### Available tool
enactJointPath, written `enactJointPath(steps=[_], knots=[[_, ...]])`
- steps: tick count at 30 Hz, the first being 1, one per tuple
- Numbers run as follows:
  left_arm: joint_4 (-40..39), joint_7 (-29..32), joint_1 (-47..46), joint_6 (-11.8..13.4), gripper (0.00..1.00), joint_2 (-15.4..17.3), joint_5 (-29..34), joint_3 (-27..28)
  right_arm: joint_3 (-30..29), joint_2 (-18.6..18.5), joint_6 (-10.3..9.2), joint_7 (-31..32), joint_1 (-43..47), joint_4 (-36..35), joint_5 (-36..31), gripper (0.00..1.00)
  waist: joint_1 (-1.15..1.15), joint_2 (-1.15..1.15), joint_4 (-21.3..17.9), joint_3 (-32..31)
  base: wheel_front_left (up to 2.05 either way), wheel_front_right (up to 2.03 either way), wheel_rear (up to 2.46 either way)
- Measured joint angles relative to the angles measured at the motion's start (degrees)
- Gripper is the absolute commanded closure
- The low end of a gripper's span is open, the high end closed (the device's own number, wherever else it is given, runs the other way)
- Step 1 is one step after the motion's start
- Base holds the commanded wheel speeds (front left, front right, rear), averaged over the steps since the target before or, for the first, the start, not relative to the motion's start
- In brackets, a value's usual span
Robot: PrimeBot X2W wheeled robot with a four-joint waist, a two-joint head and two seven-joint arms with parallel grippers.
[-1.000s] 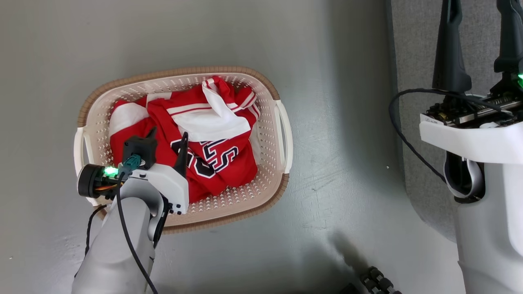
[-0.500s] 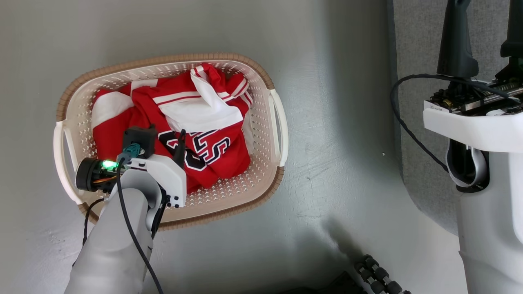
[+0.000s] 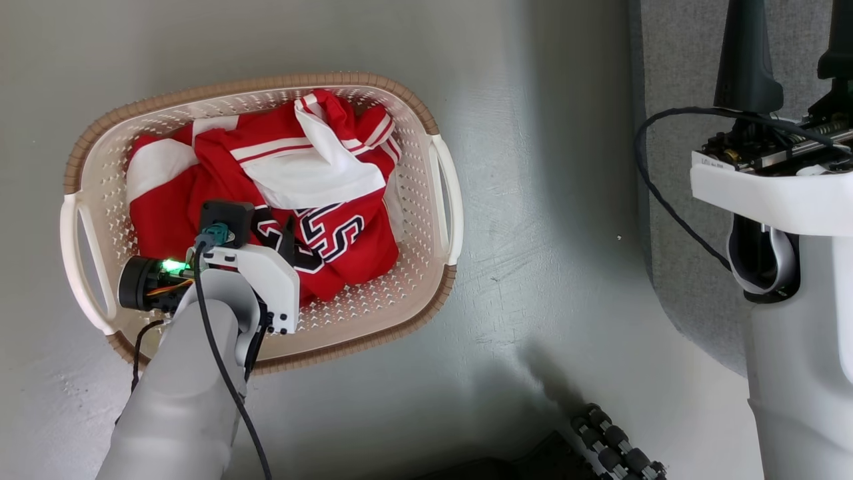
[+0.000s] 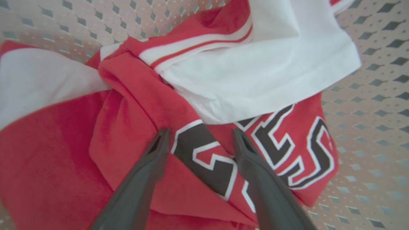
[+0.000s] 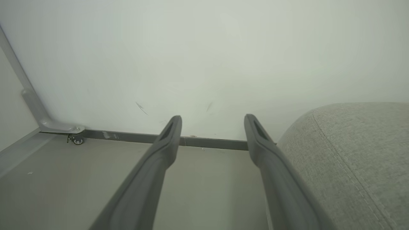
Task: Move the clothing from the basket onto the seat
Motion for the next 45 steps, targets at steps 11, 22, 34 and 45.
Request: enactJointPath(steps=[11, 22, 34, 45], knots=[[1.9, 1.4, -1.5, 1.9, 0.57, 0.1, 0.5, -0.2, -0.1, 0.0, 0.00, 0.0, -0.6, 0.5, 0.6, 0.00, -0.01, 0.00, -0.6, 0.4, 0.00, 0.00, 0.00], [1.9, -0.7, -2.4, 1.7, 1.00, 0.0, 0.5, -0.7, -0.2, 0.0, 0.00, 0.0, -0.6, 0.8, 1.1, 0.00, -0.01, 0.00, -0.5, -0.1, 0.00, 0.00, 0.00], [1.5, -3.5, -2.4, 1.2, 1.00, -0.2, 0.5, -1.0, -0.4, 0.0, 0.00, 0.0, -0.7, 1.1, 1.0, 0.00, -0.01, 0.00, 0.3, -0.9, 0.00, 0.00, 0.00], [-1.1, -5.3, -2.4, 0.7, 1.00, -0.3, 1.0, -1.8, -0.6, 0.0, 0.00, 0.0, -0.7, 2.2, 0.4, 0.00, -0.01, 0.00, 1.5, -2.2, 0.00, 0.00, 0.00]])
